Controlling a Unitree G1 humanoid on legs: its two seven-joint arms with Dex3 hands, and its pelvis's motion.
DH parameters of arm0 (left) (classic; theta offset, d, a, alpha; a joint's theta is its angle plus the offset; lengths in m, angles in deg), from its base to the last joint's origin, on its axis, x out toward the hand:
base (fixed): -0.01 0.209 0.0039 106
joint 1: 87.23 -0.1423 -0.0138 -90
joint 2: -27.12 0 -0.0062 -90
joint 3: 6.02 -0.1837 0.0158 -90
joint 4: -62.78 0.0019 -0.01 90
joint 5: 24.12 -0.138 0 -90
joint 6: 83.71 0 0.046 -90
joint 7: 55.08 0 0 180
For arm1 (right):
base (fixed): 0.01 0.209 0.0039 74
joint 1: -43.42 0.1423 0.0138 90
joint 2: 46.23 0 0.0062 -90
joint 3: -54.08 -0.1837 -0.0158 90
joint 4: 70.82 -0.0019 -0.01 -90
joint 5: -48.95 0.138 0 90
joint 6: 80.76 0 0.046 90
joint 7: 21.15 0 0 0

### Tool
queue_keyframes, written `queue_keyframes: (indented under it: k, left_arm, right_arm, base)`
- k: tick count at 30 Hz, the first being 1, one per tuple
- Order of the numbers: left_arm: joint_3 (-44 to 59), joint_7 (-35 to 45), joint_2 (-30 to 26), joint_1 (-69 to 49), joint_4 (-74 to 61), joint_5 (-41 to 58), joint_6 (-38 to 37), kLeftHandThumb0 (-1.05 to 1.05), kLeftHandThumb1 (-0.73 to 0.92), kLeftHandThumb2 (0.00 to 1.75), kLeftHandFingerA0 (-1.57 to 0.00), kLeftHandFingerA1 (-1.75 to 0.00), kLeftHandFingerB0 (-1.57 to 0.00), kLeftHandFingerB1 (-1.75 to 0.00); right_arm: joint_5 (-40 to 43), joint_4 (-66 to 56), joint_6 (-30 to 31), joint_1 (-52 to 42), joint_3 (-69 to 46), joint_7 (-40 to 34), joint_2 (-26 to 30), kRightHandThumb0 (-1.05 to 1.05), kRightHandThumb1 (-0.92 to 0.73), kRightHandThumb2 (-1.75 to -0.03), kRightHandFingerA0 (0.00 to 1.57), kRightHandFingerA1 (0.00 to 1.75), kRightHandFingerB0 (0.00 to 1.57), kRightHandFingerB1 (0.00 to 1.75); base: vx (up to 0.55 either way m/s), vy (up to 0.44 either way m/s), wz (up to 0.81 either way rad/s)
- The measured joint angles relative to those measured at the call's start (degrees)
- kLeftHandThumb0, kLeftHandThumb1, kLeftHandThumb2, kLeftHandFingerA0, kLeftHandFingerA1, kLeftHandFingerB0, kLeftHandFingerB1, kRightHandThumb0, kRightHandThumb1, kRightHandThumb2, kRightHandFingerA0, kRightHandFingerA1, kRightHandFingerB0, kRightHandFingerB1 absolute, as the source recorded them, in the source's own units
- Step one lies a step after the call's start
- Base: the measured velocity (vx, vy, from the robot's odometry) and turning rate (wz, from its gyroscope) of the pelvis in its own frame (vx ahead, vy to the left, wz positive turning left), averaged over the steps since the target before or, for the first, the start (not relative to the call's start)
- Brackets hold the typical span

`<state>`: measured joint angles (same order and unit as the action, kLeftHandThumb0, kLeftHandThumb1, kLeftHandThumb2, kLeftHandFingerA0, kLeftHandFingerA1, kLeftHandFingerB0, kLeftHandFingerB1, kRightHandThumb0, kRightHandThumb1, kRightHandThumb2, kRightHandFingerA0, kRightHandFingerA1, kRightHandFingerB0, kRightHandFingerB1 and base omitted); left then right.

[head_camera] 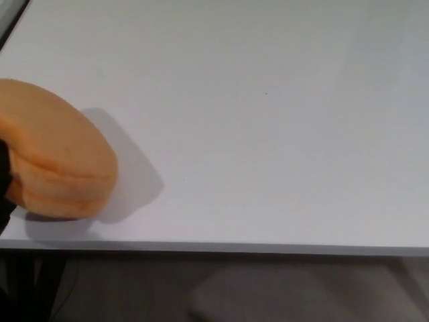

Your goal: A soft plate is kept in the center of the table close to the robot and the robot uses its left hand to pick up the plate, turns it upside down and places it back on the table

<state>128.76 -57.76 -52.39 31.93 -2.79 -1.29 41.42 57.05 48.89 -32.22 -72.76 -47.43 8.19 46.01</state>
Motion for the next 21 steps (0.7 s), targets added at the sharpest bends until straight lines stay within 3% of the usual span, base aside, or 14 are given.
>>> queue_keyframes:
  k: [1, 2, 3, 5, 14, 21]
  left_arm:
    - [-0.6, 0.0, -0.3, 0.0, 0.0, 0.0, 0.7, -0.28, 0.48, 0.74, -1.20, -1.75, -0.77, -1.52]
    - [-1.8, 0.0, -1.0, 0.0, 0.0, 0.0, 1.9, -0.28, 0.48, 0.74, -1.20, -1.75, -0.77, -1.52]
    - [-1.8, 0.0, -1.0, 0.0, 0.0, 0.0, 1.9, -0.29, 0.49, 0.75, -1.18, -1.75, -0.72, -1.64]
    - [-4.5, 0.0, -2.1, 0.0, 0.0, -0.2, 4.2, -0.31, 0.52, 0.71, -1.18, -1.75, -0.80, -1.68]
    - [-19.5, 0.8, -5.7, -0.4, -2.3, -1.3, 12.1, -0.33, 0.58, 0.68, -1.17, -1.75, -0.78, -1.65]
    - [-25.1, 1.5, -8.2, -1.3, -3.8, -1.5, 17.7, -0.33, 0.58, 0.68, -1.17, -1.75, -0.78, -1.65]
  right_arm:
    - [0.0, 0.0, 0.0, 0.0, 0.0, 0.0, 0.0, -0.64, -0.86, -0.66, 0.46, 0.46, 0.32, 0.31]
    - [0.0, 0.0, 0.0, 0.0, 0.0, 0.0, 0.0, -0.64, -0.86, -0.66, 0.46, 0.46, 0.32, 0.31]
    - [0.0, 0.0, 0.0, 0.0, 0.0, 0.0, 0.0, -0.65, -0.85, -0.66, 0.47, 0.47, 0.33, 0.31]
    - [0.0, 0.0, 0.1, 0.0, 0.0, 0.0, 0.0, -0.65, -0.86, -0.66, 0.47, 0.47, 0.32, 0.31]
    - [0.0, 0.0, 0.2, 0.4, 0.1, 0.0, 0.0, -0.62, -0.87, -0.66, 0.47, 0.46, 0.32, 0.31]
    - [0.0, 0.1, 0.3, 0.8, 0.1, 0.0, 0.0, -0.62, -0.87, -0.66, 0.47, 0.46, 0.32, 0.31]
  base:
    - [0.00, 0.000, 0.00]
    - [0.00, 0.000, 0.00]
    - [0.00, 0.000, 0.00]
    - [0.00, 0.000, 0.00]
    - [0.00, 0.000, 0.00]
    - [0.00, 0.000, 0.00]
